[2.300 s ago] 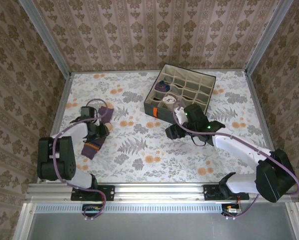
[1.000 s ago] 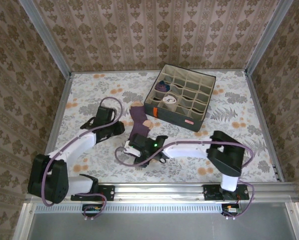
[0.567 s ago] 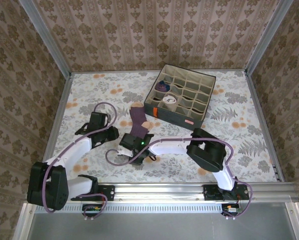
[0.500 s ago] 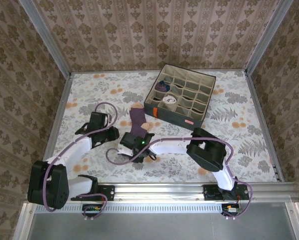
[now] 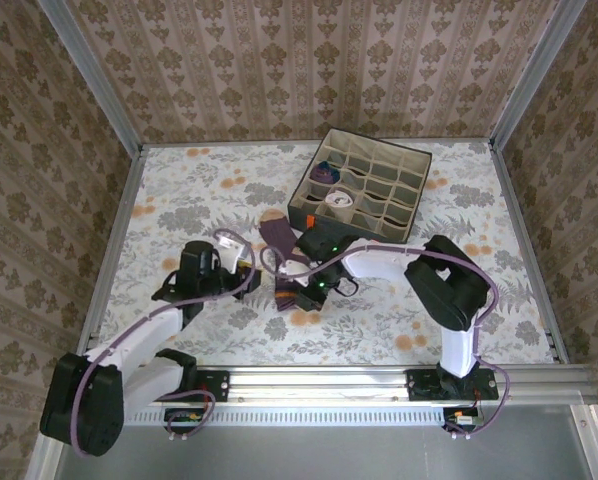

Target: Roll the socks

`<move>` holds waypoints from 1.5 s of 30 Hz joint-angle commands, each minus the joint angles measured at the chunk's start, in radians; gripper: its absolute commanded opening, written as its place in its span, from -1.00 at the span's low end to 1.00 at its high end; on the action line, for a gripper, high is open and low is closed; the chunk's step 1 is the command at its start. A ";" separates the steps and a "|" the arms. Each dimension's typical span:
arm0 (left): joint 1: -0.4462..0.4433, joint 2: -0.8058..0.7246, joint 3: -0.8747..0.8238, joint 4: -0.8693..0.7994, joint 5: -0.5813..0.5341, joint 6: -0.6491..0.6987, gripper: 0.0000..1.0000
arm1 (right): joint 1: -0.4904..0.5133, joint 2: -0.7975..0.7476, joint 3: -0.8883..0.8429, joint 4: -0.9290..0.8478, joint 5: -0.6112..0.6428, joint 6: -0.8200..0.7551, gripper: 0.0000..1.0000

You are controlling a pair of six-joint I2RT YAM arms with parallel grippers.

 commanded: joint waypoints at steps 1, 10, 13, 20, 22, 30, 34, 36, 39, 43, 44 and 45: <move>-0.107 -0.022 -0.052 0.198 0.193 0.258 -0.35 | -0.027 -0.041 -0.037 -0.047 -0.181 0.033 -0.86; -0.276 0.108 -0.101 0.277 0.094 0.363 -0.20 | -0.101 -0.041 -0.082 -0.028 -0.305 0.098 -0.83; -0.298 0.156 -0.112 0.297 0.084 0.362 -0.20 | -0.114 -0.043 -0.096 -0.021 -0.327 0.106 -0.81; -0.327 0.256 -0.098 0.337 0.097 0.330 -0.30 | -0.125 -0.043 -0.101 -0.030 -0.321 0.113 -0.78; -0.333 0.283 -0.096 0.354 0.098 0.324 -0.38 | -0.127 -0.044 -0.099 -0.029 -0.321 0.117 -0.77; -0.330 0.401 -0.063 0.390 0.085 0.222 -1.00 | -0.127 -0.069 -0.094 -0.034 -0.251 0.159 -0.36; -0.304 0.476 -0.049 0.396 0.082 0.126 -1.00 | -0.134 -0.159 -0.135 0.016 -0.158 0.227 -0.20; -0.288 0.513 -0.045 0.403 0.089 0.077 -1.00 | -0.136 -0.207 -0.158 0.050 -0.104 0.273 -0.17; -0.259 0.569 -0.040 0.423 0.111 0.009 -1.00 | -0.134 -0.255 -0.184 0.103 -0.053 0.335 -0.15; -0.222 0.610 -0.022 0.444 0.196 -0.068 -1.00 | -0.118 -0.283 -0.205 0.134 -0.001 0.330 -0.10; -0.222 0.606 -0.021 0.444 0.203 -0.070 -1.00 | -0.117 -0.286 -0.209 0.141 0.001 0.325 -0.09; -0.224 0.595 -0.022 0.443 0.204 -0.069 -1.00 | -0.116 -0.290 -0.214 0.148 0.003 0.319 -0.07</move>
